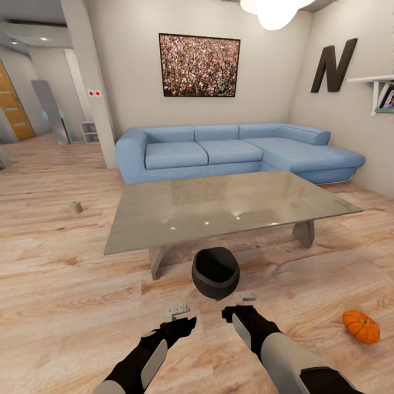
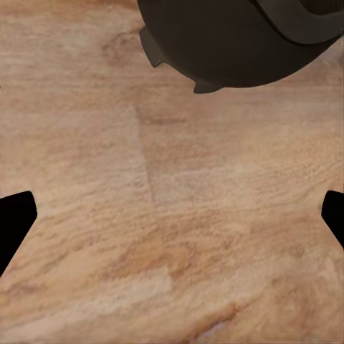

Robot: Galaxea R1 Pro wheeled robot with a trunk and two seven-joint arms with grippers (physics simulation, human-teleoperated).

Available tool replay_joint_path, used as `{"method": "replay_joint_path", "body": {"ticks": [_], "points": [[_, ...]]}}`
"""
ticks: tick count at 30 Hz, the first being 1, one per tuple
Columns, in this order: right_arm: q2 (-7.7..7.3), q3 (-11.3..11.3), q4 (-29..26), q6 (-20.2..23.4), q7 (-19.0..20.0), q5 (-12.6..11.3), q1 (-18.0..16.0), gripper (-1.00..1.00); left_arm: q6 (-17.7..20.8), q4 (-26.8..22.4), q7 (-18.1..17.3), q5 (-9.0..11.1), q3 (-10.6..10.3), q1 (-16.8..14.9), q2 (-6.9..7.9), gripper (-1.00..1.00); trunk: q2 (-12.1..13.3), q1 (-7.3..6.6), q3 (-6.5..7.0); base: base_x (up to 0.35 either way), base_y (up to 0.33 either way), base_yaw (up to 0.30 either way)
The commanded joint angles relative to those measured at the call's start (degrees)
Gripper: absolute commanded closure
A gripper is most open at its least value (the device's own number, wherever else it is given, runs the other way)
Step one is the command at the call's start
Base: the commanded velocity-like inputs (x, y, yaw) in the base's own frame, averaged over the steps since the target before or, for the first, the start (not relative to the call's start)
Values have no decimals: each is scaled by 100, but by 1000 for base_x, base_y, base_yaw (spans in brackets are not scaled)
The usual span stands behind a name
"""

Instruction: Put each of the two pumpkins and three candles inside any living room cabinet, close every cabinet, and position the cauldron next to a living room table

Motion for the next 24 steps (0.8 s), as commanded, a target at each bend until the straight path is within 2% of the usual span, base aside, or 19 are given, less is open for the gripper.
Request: {"method": "replay_joint_path", "body": {"ticks": [1, 7, 15, 20, 24], "points": [[1, 15, 2, 39, -21, 2, 0, -100, 25, 88, 4, 33, -2, -1, 0, -100, 0, -4, 18, 0, 0, 0], [1, 4, 424, -93, -13, 2, 0, -100, -59, 967, 6, 26, -1, -1, 0, -100, 8, -19, 151, 0, 0, 0], [1, 6, 1375, -1298, -12, 16, 11, -100, -485, 1486, 56, 43, 17, -1, 0, -100, 18, -40, 328, 0, 0, 0], [1, 10, 1505, -1488, -12, 25, 96, -100, -862, 1968, 55, 47, 23, -1, 0, -100, 25, -53, 439, 0, 0, 0], [1, 7, 1522, -1525, -12, 18, 169, -100, -960, 2358, 49, 46, 23, -1, 0, -100, 30, -63, 527, 0, 0, 0]]}}
